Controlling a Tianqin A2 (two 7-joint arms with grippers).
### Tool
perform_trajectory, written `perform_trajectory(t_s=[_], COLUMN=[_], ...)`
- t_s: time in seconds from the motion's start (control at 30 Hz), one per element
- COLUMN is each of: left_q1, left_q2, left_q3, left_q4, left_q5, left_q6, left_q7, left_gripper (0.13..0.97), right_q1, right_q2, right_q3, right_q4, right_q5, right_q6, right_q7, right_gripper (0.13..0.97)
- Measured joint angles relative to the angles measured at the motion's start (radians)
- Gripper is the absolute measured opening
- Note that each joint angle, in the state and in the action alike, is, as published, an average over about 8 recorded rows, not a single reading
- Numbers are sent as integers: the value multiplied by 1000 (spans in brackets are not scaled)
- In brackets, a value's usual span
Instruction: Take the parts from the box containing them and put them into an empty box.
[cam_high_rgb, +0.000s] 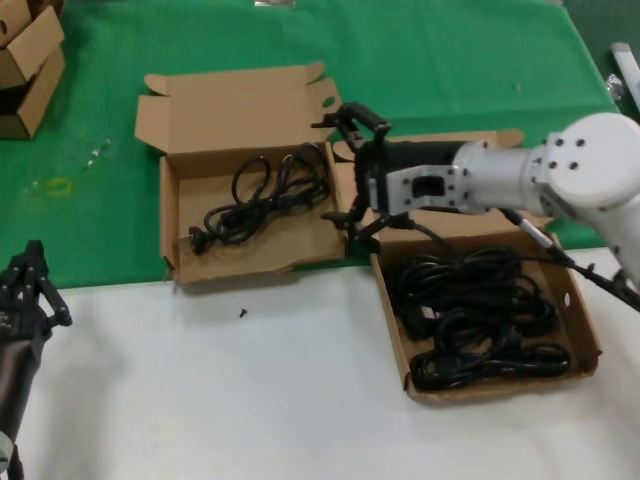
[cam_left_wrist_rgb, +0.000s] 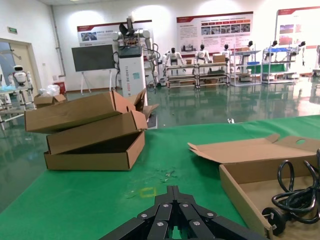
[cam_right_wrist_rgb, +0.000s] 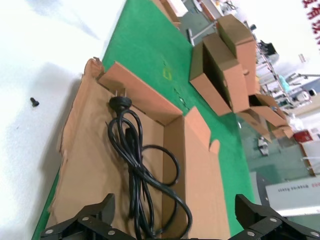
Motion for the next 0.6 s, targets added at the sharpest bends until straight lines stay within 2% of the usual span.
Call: perform_trajectory(t_s=[0.27,0.4,0.6], left_q1=[0,0,0], left_q2=[0,0,0], left_q3=[0,0,0], left_q4=[0,0,0], left_q5=[0,0,0], left_q6=[0,0,0], left_q7=[0,0,0], left_gripper=[143,143,157], right_q1=[-93,-115,-127], right_q2=[97,118,120], right_q3=[32,41,47], right_q4=[167,203,215], right_q5=[16,23,28], right_q6=[10,13,21], right_q7=[79,94,102], right_gripper=[893,893,943])
